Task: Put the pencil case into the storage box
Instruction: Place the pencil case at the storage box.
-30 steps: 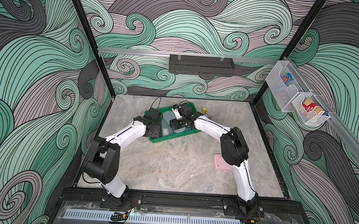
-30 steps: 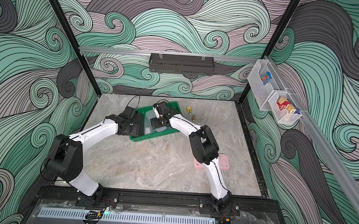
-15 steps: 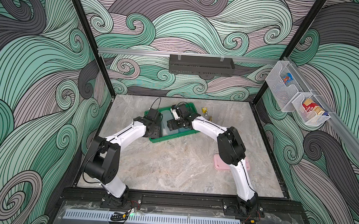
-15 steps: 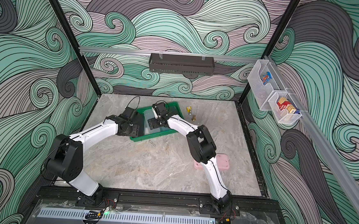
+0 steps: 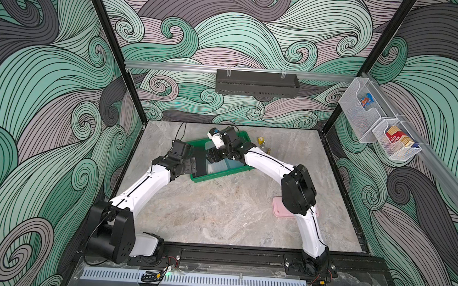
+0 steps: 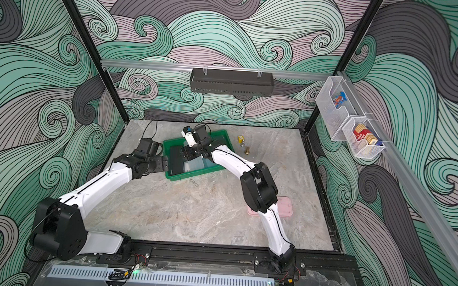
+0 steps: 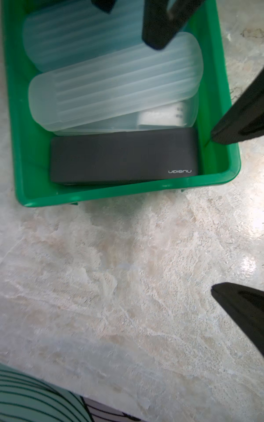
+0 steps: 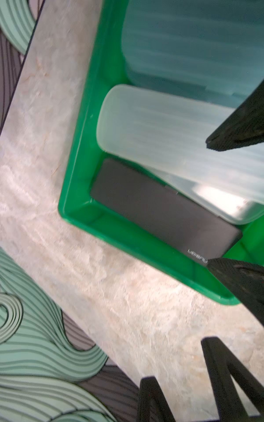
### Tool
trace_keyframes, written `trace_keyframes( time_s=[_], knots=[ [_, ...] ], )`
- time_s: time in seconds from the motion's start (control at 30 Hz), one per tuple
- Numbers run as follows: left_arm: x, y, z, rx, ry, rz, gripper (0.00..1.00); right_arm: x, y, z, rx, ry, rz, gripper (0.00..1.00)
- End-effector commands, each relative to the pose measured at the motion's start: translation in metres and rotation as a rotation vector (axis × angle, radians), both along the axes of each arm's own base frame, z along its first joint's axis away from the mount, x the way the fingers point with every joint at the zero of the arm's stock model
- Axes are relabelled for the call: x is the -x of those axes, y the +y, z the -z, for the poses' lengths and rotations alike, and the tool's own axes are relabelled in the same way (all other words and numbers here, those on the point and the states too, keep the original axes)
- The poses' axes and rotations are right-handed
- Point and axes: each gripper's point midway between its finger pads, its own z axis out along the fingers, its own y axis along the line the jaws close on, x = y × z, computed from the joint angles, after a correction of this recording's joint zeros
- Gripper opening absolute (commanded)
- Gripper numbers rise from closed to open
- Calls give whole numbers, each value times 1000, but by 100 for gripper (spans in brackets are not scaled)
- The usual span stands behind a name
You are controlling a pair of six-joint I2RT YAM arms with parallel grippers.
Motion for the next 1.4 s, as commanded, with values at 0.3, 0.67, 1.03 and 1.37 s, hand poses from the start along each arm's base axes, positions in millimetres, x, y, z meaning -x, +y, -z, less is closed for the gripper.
trace_keyframes(
  time_s=[0.3, 0.67, 1.03, 1.37],
  knots=[
    [-1, 4, 3, 17, -40, -28, 99, 10, 33, 66, 11, 112, -60, 70],
    [-2, 4, 7, 14, -29, -19, 99, -13, 5, 88, 106, 84, 88, 70],
    [0, 3, 7, 9, 3, -10, 99, -25, -11, 74, 102, 66, 139, 71],
    [-1, 4, 7, 1, 10, -13, 99, -2, -38, 6, 42, 1, 129, 74]
  ],
)
